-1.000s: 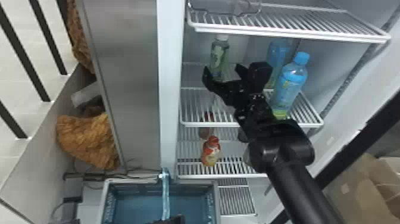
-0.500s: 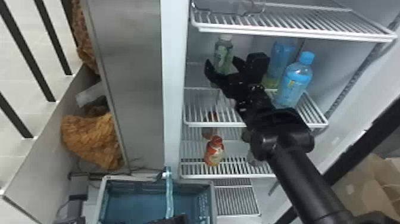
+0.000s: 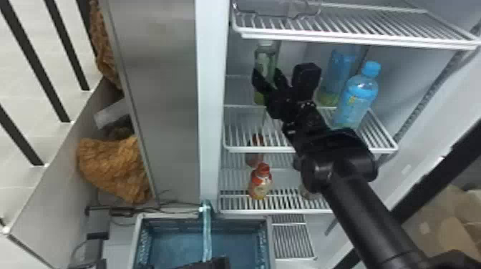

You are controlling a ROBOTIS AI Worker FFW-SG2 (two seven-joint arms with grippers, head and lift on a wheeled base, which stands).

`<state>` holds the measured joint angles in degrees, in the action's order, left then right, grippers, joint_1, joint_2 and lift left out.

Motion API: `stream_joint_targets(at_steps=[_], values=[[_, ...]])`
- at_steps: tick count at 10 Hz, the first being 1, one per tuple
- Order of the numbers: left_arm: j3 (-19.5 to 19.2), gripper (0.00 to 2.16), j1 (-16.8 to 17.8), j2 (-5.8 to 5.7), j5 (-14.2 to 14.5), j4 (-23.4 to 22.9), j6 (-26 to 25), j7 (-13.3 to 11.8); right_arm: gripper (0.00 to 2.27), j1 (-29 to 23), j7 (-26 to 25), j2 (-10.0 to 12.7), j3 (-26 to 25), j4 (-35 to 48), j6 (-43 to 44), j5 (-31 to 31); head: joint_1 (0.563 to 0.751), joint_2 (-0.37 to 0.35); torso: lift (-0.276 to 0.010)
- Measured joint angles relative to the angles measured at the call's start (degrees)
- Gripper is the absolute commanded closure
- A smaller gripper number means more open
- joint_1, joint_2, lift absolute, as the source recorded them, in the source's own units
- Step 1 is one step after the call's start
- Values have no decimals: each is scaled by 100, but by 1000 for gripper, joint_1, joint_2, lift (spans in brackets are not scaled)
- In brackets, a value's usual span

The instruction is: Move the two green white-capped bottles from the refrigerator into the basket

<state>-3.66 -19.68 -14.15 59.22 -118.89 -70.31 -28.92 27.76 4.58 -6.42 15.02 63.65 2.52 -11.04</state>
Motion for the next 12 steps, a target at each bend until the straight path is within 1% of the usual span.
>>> stream_joint_targets(at_steps=[4,6,8,12], values=[[9,1202,-7,-15,8,0,0,0,1015,-162,-10,-25,-6,164,136,0,695,-119,-4],[1,1202,-14,-18,8,0,0,0,1015,-397,-9,-42,-87,476,155,82,695,-120,-4],[0,1202,-28,-18,8,0,0,0,1015,-725,-9,-44,-238,965,132,245,695,-128,-4],[-9,1202,-48,-17,19,0,7,0,1015,-1628,16,-65,-486,2305,-188,574,695,-139,-4]])
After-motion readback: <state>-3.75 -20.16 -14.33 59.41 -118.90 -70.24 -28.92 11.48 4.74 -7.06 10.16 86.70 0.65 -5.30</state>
